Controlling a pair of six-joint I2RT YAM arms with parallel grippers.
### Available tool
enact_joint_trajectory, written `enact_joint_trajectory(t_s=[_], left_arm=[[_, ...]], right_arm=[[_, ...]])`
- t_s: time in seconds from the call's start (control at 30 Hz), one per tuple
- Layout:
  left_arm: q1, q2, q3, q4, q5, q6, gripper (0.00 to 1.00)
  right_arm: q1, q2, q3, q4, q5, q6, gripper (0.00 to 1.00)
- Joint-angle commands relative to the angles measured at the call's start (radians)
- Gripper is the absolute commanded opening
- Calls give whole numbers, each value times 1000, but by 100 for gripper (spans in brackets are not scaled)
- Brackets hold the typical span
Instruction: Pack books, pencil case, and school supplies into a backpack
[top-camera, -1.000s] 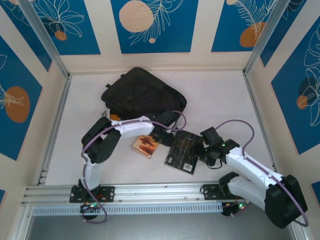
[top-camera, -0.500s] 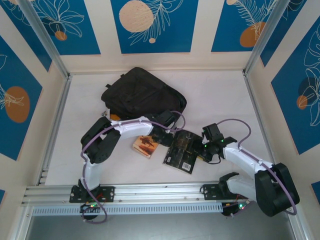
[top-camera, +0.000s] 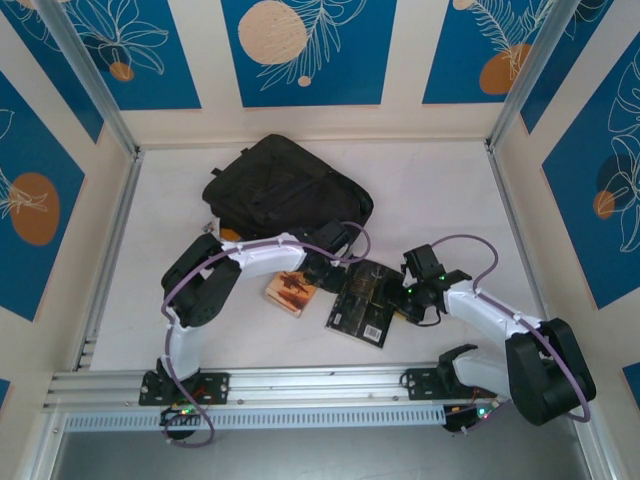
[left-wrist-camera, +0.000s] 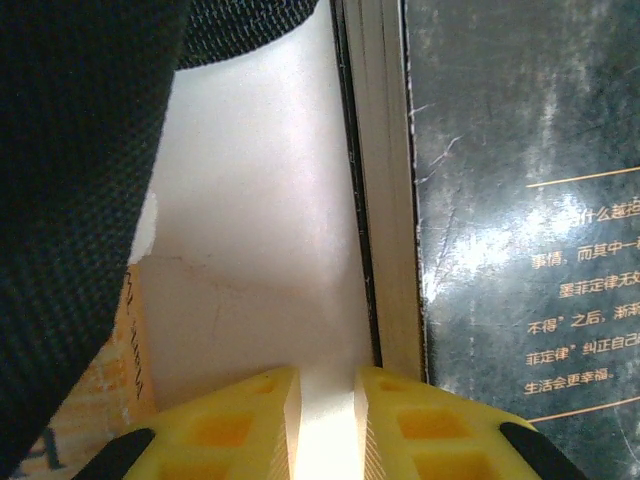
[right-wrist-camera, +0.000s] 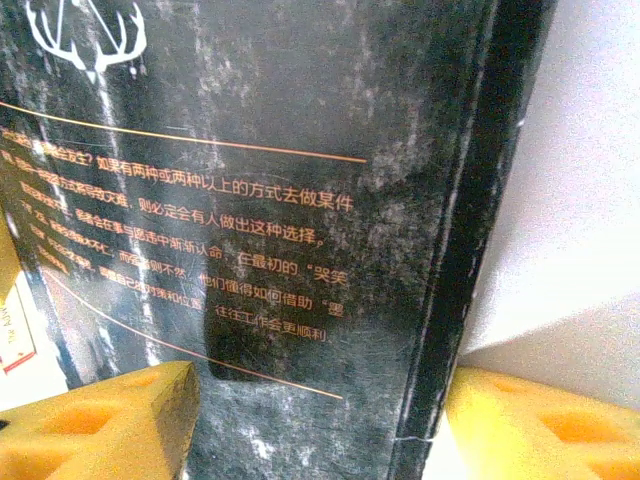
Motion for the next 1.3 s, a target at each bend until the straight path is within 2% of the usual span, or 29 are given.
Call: enact_joint_trajectory(t_s=[0.0,0.23,0.4,0.57,0.8,0.9,1.0,1.1,1.27], left_arm=[[-2,15,-22,-2,37,1,21],[-2,9,-35,15,46,0,19],[-2,9,-33,18,55,-1,18],[-2,2,-36,29,76,-10,18],[-3,-28,-68,87,143,-49,17],[-3,-41,-85,119,177,-71,17],[-2,-78,-98,125,173,-85,17],[-1,-138,-104,104,146,-89,22],[7,-264,-111,60,108,-102,43]], right_arm=[[8,-33,-33,185,-213,45,66],[-94,-242,-85,359,-403,195,64],[-115,-295,-116,415,-487,238,63],[-109,-272,-180,485,-476,268,62],[-50,-136,-157,477,-360,224,55],[-36,-57,-139,475,-326,217,44],[-42,-37,-113,412,-300,190,23],[-48,-129,-90,301,-239,138,0],[-61,-380,-91,207,-236,54,0]])
